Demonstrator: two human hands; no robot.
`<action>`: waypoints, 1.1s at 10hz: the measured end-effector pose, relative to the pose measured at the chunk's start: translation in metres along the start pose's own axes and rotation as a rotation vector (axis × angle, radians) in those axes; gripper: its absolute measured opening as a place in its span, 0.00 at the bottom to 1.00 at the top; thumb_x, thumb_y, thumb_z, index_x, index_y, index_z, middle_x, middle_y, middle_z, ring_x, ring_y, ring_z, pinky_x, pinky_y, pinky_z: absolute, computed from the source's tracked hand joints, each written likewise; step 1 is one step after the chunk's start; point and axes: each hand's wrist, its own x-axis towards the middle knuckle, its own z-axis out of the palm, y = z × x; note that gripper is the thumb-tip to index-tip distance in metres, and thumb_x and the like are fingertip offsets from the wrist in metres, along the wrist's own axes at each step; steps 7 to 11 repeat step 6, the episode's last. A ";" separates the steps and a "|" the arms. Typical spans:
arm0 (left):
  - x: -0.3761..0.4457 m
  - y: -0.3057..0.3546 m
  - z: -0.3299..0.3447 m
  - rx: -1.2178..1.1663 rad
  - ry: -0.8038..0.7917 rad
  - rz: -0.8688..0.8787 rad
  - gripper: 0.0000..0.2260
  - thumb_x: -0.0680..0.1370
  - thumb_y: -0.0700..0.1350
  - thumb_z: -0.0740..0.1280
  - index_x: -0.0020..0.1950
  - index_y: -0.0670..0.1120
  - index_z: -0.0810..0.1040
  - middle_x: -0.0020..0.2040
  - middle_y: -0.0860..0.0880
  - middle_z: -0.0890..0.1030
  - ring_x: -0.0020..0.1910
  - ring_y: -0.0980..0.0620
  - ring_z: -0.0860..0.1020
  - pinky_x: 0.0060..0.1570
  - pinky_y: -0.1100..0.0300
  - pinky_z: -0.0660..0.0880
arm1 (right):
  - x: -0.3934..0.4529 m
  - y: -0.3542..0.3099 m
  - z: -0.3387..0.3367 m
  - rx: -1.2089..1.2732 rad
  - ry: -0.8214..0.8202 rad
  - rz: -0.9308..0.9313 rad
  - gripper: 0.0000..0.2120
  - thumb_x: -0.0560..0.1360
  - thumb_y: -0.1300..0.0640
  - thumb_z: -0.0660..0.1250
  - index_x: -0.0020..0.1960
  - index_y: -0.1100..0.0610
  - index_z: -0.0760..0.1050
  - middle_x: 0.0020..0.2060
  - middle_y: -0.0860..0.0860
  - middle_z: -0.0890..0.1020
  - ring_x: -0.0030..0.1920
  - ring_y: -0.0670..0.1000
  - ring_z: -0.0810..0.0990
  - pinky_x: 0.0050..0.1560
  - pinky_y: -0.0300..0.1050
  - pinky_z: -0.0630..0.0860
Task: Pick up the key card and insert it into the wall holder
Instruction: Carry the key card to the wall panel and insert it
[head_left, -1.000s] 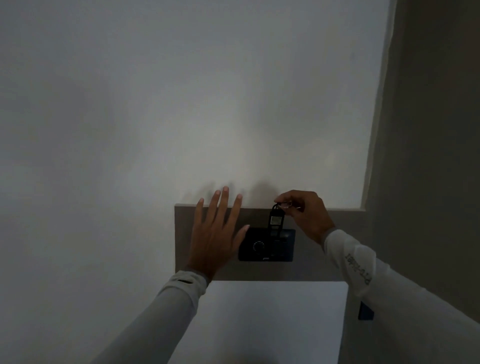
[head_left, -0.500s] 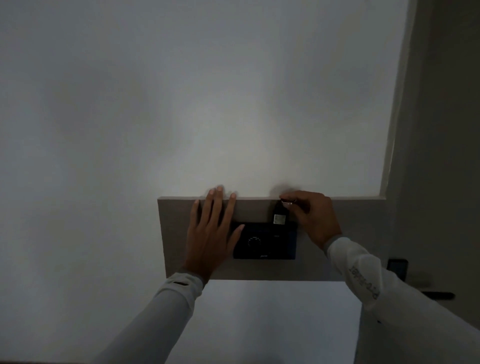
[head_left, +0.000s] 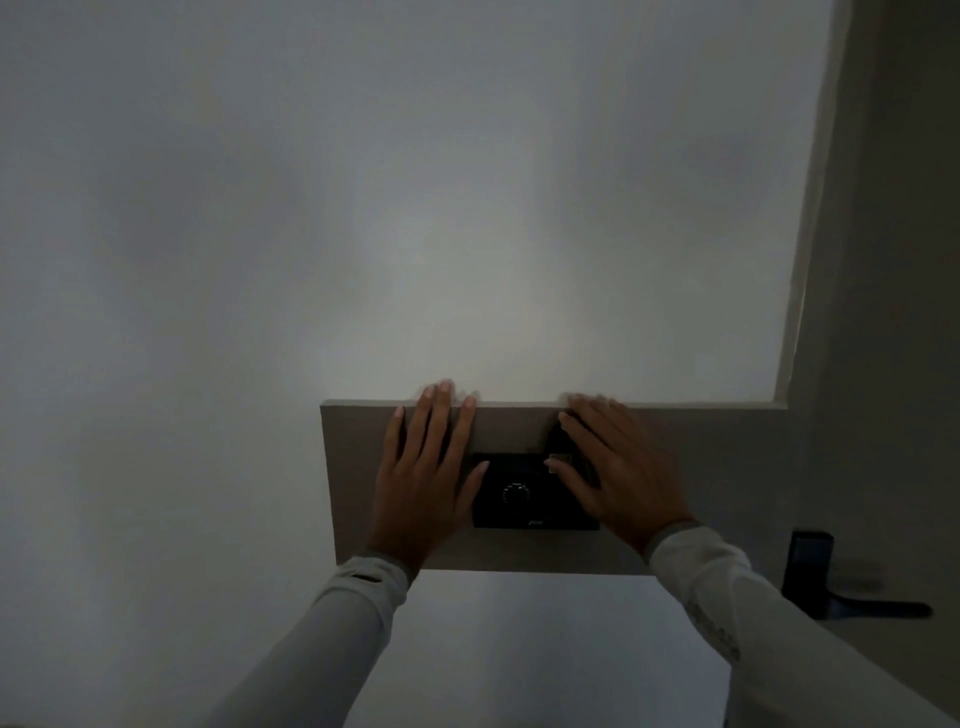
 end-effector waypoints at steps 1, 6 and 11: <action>-0.001 0.002 0.002 0.010 -0.004 -0.018 0.31 0.87 0.59 0.56 0.85 0.44 0.59 0.85 0.37 0.61 0.84 0.38 0.59 0.79 0.33 0.65 | -0.002 -0.002 0.004 -0.030 -0.028 0.015 0.25 0.76 0.41 0.67 0.59 0.62 0.80 0.65 0.60 0.79 0.67 0.60 0.77 0.69 0.60 0.72; 0.002 -0.013 -0.065 0.075 -0.075 -0.085 0.34 0.84 0.65 0.53 0.85 0.46 0.60 0.85 0.37 0.60 0.84 0.37 0.60 0.77 0.30 0.65 | 0.020 -0.027 -0.053 0.384 -0.279 0.381 0.36 0.72 0.34 0.64 0.76 0.42 0.57 0.75 0.46 0.69 0.75 0.51 0.65 0.72 0.42 0.59; 0.002 -0.013 -0.065 0.075 -0.075 -0.085 0.34 0.84 0.65 0.53 0.85 0.46 0.60 0.85 0.37 0.60 0.84 0.37 0.60 0.77 0.30 0.65 | 0.020 -0.027 -0.053 0.384 -0.279 0.381 0.36 0.72 0.34 0.64 0.76 0.42 0.57 0.75 0.46 0.69 0.75 0.51 0.65 0.72 0.42 0.59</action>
